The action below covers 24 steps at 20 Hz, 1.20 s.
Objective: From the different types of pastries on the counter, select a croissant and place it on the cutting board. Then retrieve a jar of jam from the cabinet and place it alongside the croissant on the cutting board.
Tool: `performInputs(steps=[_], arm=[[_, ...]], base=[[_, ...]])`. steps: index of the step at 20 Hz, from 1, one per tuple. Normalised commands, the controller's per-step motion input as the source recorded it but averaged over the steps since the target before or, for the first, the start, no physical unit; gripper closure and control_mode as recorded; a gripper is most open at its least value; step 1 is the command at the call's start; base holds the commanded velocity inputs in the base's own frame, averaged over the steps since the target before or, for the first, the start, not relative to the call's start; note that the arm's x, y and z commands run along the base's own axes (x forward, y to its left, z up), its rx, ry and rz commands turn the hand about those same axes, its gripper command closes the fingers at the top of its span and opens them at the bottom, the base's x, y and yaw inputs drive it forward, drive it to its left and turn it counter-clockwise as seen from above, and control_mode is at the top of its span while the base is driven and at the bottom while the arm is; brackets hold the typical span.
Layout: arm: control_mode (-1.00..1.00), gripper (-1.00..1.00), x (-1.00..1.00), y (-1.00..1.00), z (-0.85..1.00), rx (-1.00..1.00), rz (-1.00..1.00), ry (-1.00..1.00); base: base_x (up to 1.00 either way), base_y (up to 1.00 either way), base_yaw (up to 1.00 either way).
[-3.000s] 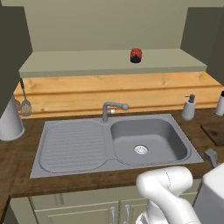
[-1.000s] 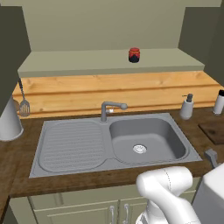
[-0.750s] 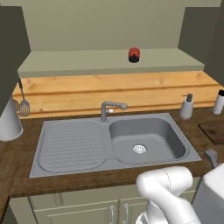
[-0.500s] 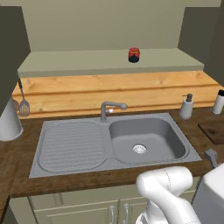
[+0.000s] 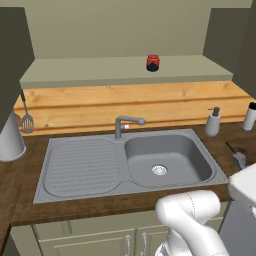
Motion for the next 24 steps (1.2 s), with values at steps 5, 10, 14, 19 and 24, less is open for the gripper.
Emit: performInputs(steps=[5,10,14,19,24], arm=[[-1.0,-1.0,0.25,-0.1,0.05,0.09,-0.02,0.0],[-1.0,-1.0,0.93,-0.26,0.3,0.04,0.0,0.0],[-1.0,-1.0,0.9,-0.36,0.37,0.11,0.0,0.0],[-1.0,-1.0,0.53,-0.14,0.13,0.1,0.0,0.0],[-1.0,-1.0,0.41,0.0,0.0,0.1,-0.03,0.05]], base=[[0.0,0.0,0.0],[0.0,0.0,0.0],[0.0,0.0,0.0],[0.0,0.0,0.0],[0.0,0.0,0.0]])
